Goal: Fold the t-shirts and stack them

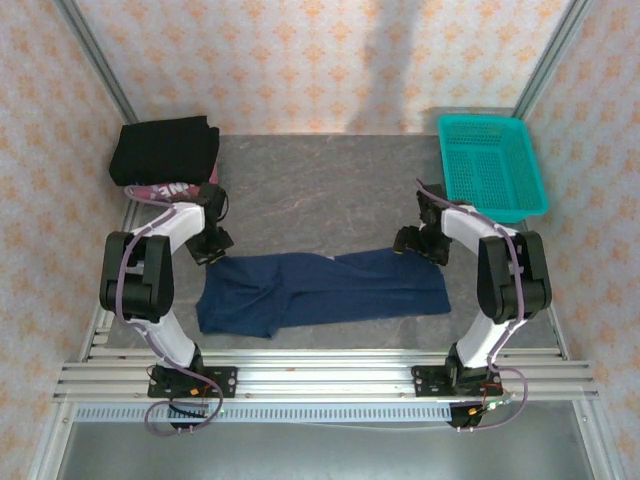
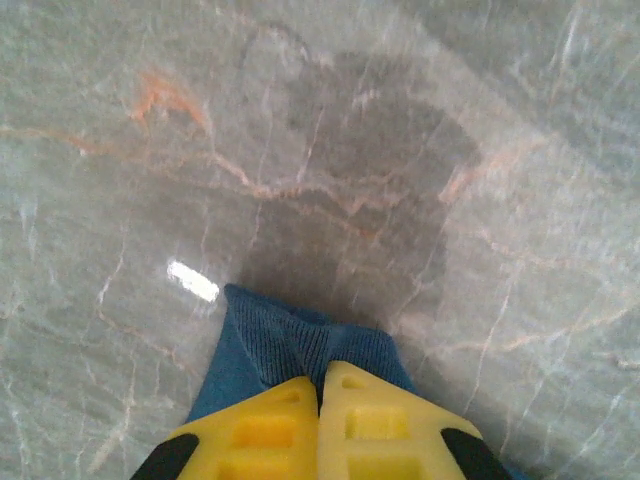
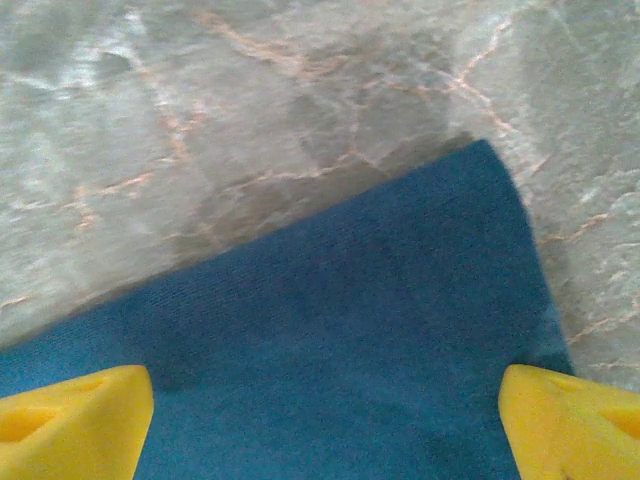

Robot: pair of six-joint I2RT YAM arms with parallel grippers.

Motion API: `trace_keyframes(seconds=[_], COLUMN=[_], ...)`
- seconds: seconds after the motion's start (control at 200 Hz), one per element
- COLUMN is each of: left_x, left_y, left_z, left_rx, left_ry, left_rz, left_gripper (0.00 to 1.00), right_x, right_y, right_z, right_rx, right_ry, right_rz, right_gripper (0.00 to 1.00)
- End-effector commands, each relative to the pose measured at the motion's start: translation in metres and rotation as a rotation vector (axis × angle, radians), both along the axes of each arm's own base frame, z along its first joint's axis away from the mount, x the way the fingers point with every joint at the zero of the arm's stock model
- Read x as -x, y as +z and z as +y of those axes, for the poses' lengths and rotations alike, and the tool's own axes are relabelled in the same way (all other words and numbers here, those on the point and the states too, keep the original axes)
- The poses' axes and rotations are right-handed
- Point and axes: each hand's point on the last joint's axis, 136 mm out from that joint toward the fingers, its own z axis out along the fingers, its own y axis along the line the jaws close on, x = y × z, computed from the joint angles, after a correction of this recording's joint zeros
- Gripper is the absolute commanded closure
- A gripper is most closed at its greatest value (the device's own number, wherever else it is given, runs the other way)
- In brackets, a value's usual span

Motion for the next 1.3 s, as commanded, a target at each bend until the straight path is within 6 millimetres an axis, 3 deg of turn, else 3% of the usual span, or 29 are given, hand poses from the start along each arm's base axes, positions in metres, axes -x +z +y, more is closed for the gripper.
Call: trace_keyframes(seconds=[0.0, 0.125, 0.24, 0.38, 0.4, 0.47, 0.721, 0.761, 0.856, 0.896, 0.941, 1.056, 1.101, 1.121, 1.186, 1.296], left_x=[-0.024, -0.042, -0.057, -0.075, -0.076, -0.087, -0.143, -0.149, -0.158, -0.159, -0.157, -0.144, -0.136, -0.131, -0.11, -0.075], left_y=[0.013, 0.024, 0.029, 0.031, 0.022, 0.019, 0.023, 0.026, 0.043, 0.055, 0.072, 0.105, 0.108, 0.12, 0.124, 0.111], left_z=[0.013, 0.019, 0.024, 0.029, 0.03, 0.034, 0.027, 0.025, 0.02, 0.016, 0.015, 0.0, -0.01, -0.015, -0.026, -0.044], left_rx=[-0.046, -0.08, -0.082, -0.09, -0.092, -0.106, -0.051, -0.041, -0.013, -0.014, -0.033, -0.029, -0.032, -0.03, -0.04, -0.001], left_ry=[0.001, -0.019, -0.019, -0.023, -0.049, -0.049, -0.057, -0.058, -0.046, -0.048, -0.053, -0.052, -0.079, -0.092, -0.105, -0.096], left_rz=[-0.056, -0.069, -0.087, -0.087, -0.06, -0.057, -0.121, -0.131, -0.189, -0.222, -0.249, -0.307, -0.298, -0.319, -0.298, -0.274], left_gripper=[0.97, 0.98, 0.98, 0.98, 0.98, 0.98, 0.97, 0.93, 0.65, 0.52, 0.44, 0.36, 0.35, 0.35, 0.35, 0.35], right_x=[0.005, 0.002, -0.009, -0.026, -0.029, -0.035, -0.048, -0.051, -0.057, -0.06, -0.061, -0.061, -0.059, -0.058, -0.054, -0.05], right_y=[-0.012, -0.022, -0.024, -0.014, -0.013, -0.011, -0.004, -0.001, 0.013, 0.02, 0.028, 0.039, 0.04, 0.04, 0.039, 0.04], right_z=[-0.023, -0.038, -0.045, -0.052, -0.053, -0.054, -0.056, -0.053, -0.05, -0.048, -0.047, -0.039, -0.032, -0.028, -0.016, 0.012], right_rx=[0.127, 0.203, 0.231, 0.273, 0.274, 0.281, 0.261, 0.247, 0.218, 0.209, 0.198, 0.151, 0.114, 0.094, 0.034, -0.06], right_ry=[-0.059, -0.108, -0.15, -0.179, -0.179, -0.188, -0.214, -0.212, -0.214, -0.209, -0.202, -0.189, -0.18, -0.176, -0.157, -0.078], right_rz=[0.078, 0.11, 0.101, 0.054, 0.046, 0.036, 0.004, -0.007, -0.055, -0.08, -0.098, -0.101, -0.089, -0.084, -0.071, -0.066], right_gripper=[0.12, 0.13, 0.22, 0.19, 0.18, 0.18, 0.18, 0.19, 0.19, 0.18, 0.18, 0.18, 0.18, 0.18, 0.18, 0.18])
